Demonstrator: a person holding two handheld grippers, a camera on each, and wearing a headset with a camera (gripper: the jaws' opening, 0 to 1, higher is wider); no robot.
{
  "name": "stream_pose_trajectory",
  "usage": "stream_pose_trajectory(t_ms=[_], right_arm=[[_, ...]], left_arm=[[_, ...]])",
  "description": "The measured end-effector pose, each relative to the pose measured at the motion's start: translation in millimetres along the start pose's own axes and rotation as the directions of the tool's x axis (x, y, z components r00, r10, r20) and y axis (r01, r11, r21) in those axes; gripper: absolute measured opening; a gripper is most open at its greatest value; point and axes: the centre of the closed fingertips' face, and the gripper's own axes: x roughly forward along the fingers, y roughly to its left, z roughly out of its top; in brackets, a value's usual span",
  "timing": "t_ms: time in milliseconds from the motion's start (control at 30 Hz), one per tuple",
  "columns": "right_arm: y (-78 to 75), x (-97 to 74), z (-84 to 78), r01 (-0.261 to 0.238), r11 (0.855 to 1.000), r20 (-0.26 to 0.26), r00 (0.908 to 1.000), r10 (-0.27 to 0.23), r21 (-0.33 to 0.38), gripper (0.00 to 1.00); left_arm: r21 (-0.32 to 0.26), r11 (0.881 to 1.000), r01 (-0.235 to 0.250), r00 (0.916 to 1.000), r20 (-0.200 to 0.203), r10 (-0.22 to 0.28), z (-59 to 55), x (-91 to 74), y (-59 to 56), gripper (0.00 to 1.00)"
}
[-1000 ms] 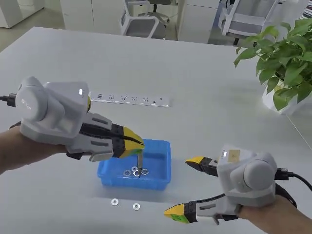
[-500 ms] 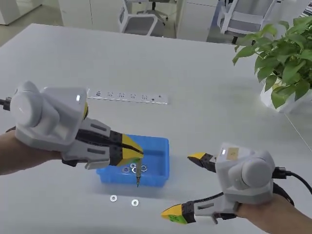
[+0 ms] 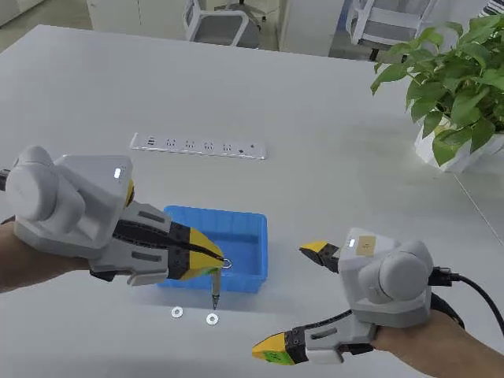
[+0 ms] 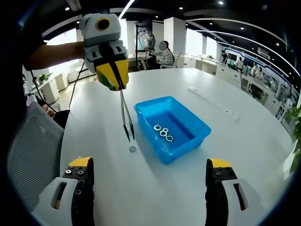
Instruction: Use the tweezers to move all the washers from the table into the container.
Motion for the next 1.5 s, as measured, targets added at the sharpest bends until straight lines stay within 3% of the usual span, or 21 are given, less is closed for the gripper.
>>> stream_pose_trajectory(t_ms=[467,1100,1500], right_arm=[[9.9,8.3,-5.8,-0.032,0.999,-0.004,0.9995,0.032,0.017,1.0],[13.8,13.6,-13.3,-0.046,0.998,0.001,0.9989,0.046,0.036,0.99],[16.9,15.8,-14.2,-0.056,0.998,0.002,0.9984,0.056,0.035,0.98]], left_arm=[[-0.026,1.0,0.017,0.9998,-0.008,-0.018,-14.9,3.5,-1.1,0.05],[-0.031,0.999,0.044,0.9988,-0.019,-0.045,-24.5,14.3,-4.1,0.05],[-0.03,0.999,0.038,0.9992,-0.013,-0.038,-23.2,12.4,-3.2,0.05]])
